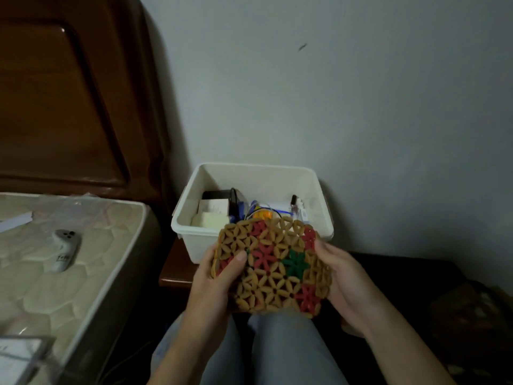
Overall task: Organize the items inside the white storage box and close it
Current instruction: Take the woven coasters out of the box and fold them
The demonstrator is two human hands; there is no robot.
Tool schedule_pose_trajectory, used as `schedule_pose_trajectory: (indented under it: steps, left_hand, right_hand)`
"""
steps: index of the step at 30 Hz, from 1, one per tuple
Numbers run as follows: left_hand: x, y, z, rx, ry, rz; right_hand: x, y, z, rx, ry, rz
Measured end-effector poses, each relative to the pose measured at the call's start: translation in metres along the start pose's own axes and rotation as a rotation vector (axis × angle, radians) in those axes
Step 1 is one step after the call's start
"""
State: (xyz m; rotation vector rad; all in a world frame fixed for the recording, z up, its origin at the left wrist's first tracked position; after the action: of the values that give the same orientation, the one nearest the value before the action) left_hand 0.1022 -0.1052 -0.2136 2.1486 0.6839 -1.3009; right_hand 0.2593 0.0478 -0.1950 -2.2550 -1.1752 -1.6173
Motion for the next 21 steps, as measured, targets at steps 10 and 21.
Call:
schedule_pose_trajectory:
  steps: [10,21]
  left_hand:
    - [0.102,0.074,0.02,0.061,0.047,0.313]
    - [0.112,0.076,0.013,0.175,-0.044,0.228]
  right_hand:
    - [-0.109,0.05,0.04,-0.075,0.162,-0.149]
    - [-0.09,0.048,0.031,-0.06,0.651,0.232]
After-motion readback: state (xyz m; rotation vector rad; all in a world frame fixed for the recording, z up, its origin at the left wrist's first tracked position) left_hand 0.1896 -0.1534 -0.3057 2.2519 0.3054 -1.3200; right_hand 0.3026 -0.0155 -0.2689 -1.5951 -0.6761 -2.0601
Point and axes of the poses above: each hand's wrist, its own y-axis away from the middle knuckle, its own z-axis out of the back of the hand, x = y × z, the point moved 8 cm from there along -y, towards the middle knuckle, and after that the axes turned 5 degrees about -y, right-handed, at the moved point
